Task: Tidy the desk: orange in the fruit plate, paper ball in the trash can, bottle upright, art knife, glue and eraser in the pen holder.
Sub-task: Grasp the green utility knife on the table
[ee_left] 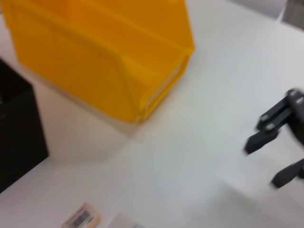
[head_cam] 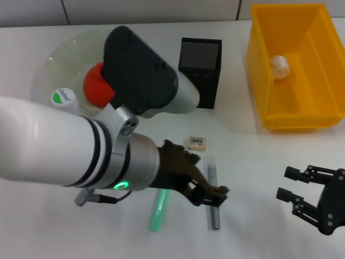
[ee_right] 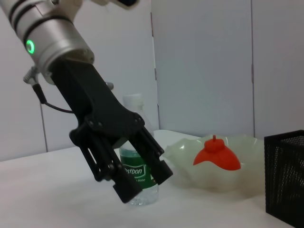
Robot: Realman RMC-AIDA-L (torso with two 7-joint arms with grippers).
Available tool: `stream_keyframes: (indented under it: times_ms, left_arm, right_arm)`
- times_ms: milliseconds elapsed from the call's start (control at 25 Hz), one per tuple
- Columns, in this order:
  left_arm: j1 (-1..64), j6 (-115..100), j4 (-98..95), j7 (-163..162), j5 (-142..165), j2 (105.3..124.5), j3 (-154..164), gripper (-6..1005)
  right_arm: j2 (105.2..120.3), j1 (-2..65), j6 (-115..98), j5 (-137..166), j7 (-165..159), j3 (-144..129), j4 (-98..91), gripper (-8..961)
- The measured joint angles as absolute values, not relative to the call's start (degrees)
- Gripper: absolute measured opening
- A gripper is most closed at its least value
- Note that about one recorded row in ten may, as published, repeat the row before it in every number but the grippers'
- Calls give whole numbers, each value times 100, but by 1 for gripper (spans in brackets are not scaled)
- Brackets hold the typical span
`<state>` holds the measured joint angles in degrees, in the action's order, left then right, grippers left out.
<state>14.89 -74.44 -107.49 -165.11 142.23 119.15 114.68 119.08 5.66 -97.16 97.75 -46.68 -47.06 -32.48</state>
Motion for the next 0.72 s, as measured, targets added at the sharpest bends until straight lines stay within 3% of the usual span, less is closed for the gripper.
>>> stream_keyframes:
  times_ms: [320,720]
  left_arm:
    - [1563,-7163,-10281,-16510,14361,11917,11396,739]
    - [2169,-7172,-9472,-16506,14767,11918,11470,736]
  right_arm:
    - [11903,714,-9512,9776,-4585,-4732,-3029,420]
    - [11914,759,-9337,9782,-4577,-4749,-2997,421]
